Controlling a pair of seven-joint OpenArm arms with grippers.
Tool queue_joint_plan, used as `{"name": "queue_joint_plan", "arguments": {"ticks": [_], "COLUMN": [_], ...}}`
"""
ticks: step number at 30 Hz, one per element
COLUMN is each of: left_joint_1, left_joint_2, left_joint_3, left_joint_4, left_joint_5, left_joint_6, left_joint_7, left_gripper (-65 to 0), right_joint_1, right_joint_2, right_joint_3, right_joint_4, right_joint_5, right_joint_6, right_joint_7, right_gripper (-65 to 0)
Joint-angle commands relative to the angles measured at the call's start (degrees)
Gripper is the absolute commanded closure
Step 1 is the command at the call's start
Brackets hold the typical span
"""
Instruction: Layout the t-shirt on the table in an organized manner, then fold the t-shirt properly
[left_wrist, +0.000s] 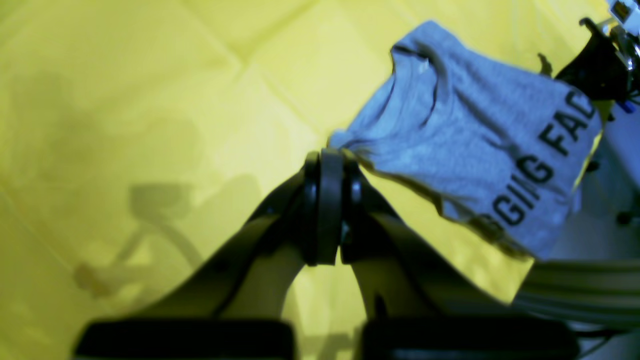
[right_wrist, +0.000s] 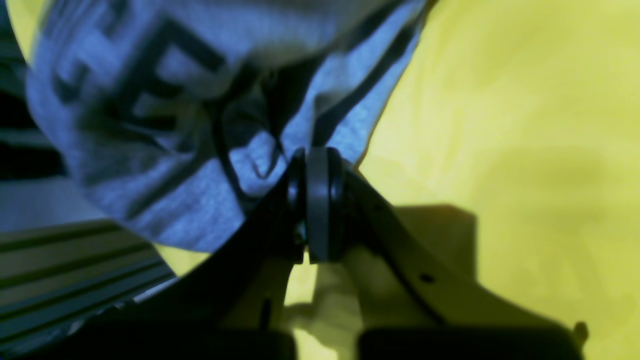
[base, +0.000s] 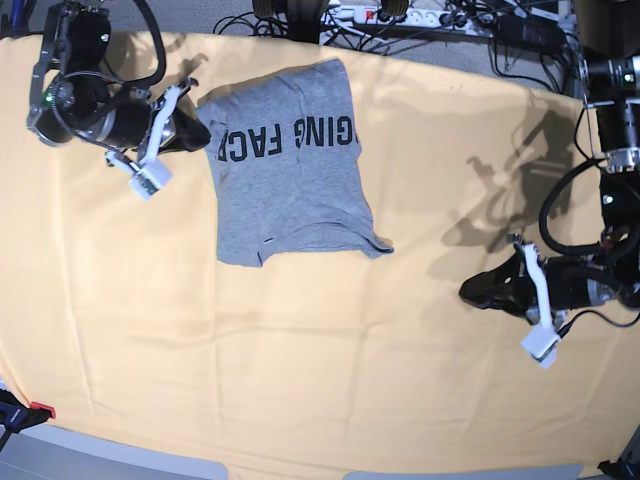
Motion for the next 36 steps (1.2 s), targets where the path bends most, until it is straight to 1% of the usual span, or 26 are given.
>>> {"name": "queue_joint_plan", "arguments": {"ticks": [1,3,5,8,10,15,17,20,22,25,30,32,34,35,36], "left_joint_1": [-0.52,1.16,2.75,4.63,5.84,7.65,8.41,8.83,8.81,8.81,8.81,8.83,8.81,8.83,8.83], "left_joint_2": [-0.87,-0.85,-0.85,-0.94,-1.05,-1.01,-1.01,-0.98,-1.01,-1.01,-0.98,-0.98,-1.01,-1.01,-0.98], "left_joint_3": [-1.79,-4.48,-7.26,-10.62,-11.78,-11.96,-11.96,-11.96,-11.96,-11.96,-11.96,-11.96,-11.96,-11.96,-11.96], "left_joint_4": [0.81,0.81,0.81,0.81,0.81,0.81,0.81,0.81,0.81,0.81,0.81,0.81,0.81,0.81,0.81], "left_joint_5": [-1.4,-2.32,-4.52,-8.61,-9.97,-10.08,-10.23,-10.23,-10.41,-10.41,-10.41,-10.41,-10.41,-10.41,-10.41], "left_joint_6": [-0.17,-0.26,-1.14,-1.66,-1.7,-1.88,-1.88,-1.86,-1.88,-1.86,-1.88,-1.88,-1.88,-1.88,-1.88], "left_joint_7": [-1.03,-1.03,-1.03,-1.03,-1.03,-1.03,-1.03,-1.03,-1.03,-1.03,-1.03,-1.03,-1.03,-1.03,-1.03], "left_gripper": [0.0,0.0,0.0,0.0,0.0,0.0,0.0,0.0,0.0,0.0,0.0,0.0,0.0,0.0,0.0], "right_joint_1": [0.44,0.44,0.42,-0.52,-1.88,-5.07,-6.6,-8.92,-10.82,-14.01,-17.66,-18.12,-18.1,-18.1,-18.1], "right_joint_2": [0.66,0.66,0.66,0.92,0.98,0.98,0.98,0.98,0.98,0.98,0.96,0.96,0.96,0.96,0.96], "right_joint_3": [-0.7,-2.27,-2.69,-1.97,-1.03,0.09,0.09,0.09,0.09,0.09,0.37,1.79,4.55,6.4,8.33], "right_joint_4": [0.66,0.66,0.66,0.66,0.72,1.16,2.4,6.12,9.4,13.92,17.81,17.99,17.99,17.99,17.97], "right_joint_5": [0.94,0.98,1.09,1.2,1.42,4.63,4.59,4.66,4.66,3.98,3.96,3.72,0.98,-0.87,-2.14], "right_joint_6": [-0.46,-0.96,-1.55,-2.21,-2.23,-3.61,-3.89,-3.82,-2.93,-1.66,-1.7,-1.7,-2.19,-2.56,-3.13], "right_joint_7": [0.7,-1.11,-3.91,-3.91,-3.91,-3.91,-3.91,-3.91,-3.91,-3.91,-3.91,-3.91,-3.91,-2.03,2.69], "right_gripper": [0.0,0.0,0.0,0.0,0.0,0.0,0.0,0.0,0.0,0.0,0.0,0.0,0.0,0.0,0.0]}}
